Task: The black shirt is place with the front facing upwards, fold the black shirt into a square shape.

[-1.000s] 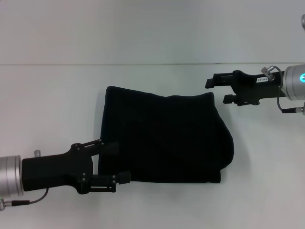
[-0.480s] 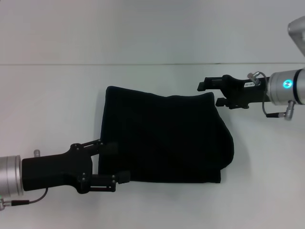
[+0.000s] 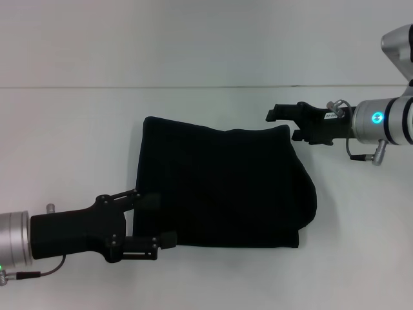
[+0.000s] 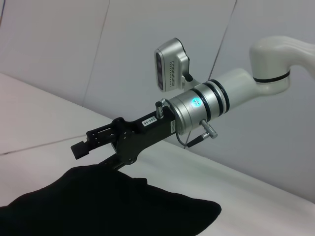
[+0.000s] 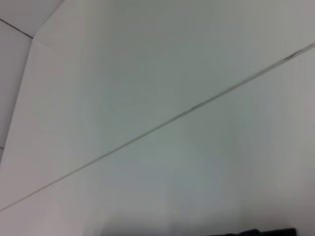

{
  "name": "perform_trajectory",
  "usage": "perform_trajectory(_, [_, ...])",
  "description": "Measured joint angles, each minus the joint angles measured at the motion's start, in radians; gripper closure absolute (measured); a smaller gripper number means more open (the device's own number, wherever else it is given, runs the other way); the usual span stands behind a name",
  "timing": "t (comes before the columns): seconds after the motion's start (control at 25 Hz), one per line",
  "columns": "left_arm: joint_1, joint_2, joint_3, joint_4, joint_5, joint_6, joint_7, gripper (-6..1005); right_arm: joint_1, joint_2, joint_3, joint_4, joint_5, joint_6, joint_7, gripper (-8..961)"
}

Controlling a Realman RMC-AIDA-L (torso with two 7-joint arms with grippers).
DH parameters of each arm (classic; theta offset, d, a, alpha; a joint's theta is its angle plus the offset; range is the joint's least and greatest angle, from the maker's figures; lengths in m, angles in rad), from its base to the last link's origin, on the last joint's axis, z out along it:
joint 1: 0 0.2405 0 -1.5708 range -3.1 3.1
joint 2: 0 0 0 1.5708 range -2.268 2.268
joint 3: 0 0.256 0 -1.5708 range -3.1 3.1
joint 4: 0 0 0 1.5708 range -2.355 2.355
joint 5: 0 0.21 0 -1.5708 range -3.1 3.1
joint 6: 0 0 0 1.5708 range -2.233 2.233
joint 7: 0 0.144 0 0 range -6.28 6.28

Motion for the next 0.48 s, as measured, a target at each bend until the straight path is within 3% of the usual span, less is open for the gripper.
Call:
perform_trajectory(0.4, [0.000, 0.003, -0.002, 0.000, 0.000, 0.002, 0.000, 52, 0.016, 0.024, -0.013, 0.000, -0.003, 0.038, -0.016, 167])
perform_trajectory(0.48, [0.000, 0.003, -0.002, 0.000, 0.000, 0.004, 0.000, 52, 0.018, 0.027, -0.029, 0.000, -0.003, 0.050, -0.025, 259])
